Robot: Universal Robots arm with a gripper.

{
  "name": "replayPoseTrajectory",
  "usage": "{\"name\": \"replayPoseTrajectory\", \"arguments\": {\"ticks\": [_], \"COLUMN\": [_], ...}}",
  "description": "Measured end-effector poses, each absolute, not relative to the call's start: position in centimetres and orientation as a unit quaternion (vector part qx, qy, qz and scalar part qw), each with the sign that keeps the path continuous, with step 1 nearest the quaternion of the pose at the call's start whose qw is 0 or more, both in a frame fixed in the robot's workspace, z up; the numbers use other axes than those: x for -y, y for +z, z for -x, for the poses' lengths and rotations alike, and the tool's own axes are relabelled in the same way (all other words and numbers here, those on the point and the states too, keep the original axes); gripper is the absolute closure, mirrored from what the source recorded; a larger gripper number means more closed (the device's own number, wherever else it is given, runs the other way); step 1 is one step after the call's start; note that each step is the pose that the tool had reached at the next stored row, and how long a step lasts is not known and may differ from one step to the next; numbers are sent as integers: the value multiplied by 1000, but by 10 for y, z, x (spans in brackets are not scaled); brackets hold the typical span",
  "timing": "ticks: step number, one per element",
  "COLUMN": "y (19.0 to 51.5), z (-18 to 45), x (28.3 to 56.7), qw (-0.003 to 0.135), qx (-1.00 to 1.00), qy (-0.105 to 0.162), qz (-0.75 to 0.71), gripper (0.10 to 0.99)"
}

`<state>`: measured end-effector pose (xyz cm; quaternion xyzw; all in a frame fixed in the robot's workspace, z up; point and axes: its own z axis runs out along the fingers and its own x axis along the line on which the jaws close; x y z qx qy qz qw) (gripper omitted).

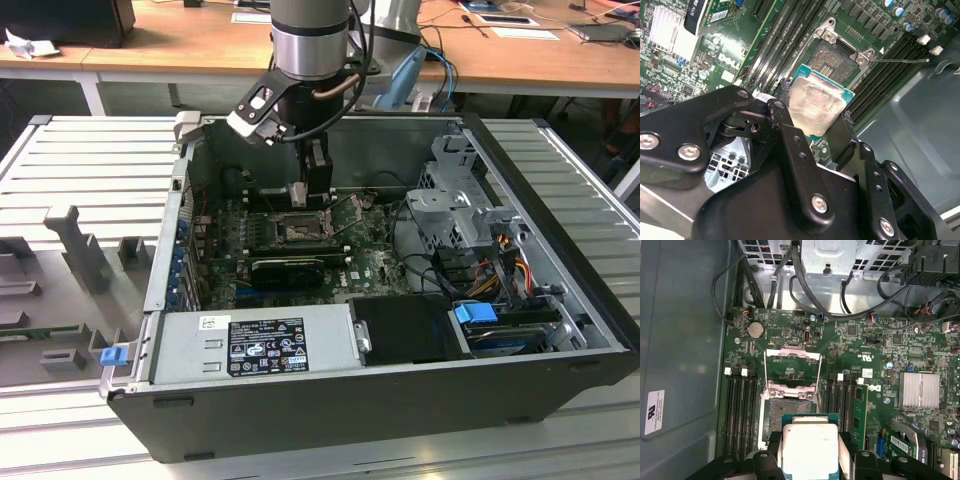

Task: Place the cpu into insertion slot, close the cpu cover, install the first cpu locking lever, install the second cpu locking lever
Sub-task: 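Place the cpu into insertion slot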

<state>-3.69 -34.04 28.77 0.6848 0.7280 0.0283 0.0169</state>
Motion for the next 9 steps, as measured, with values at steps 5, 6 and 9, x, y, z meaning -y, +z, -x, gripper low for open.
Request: {"name": "replayPoseTrajectory", "arguments": {"ticks": [5,6,9], "y": [285,285,279], "z": [37,37,37], "x": [340,340,340], "qw": [17,17,17], "qx": [-722,-720,-718], "qy": [28,28,28], "qz": [-692,-693,-695], "gripper": [553,553,553]}}
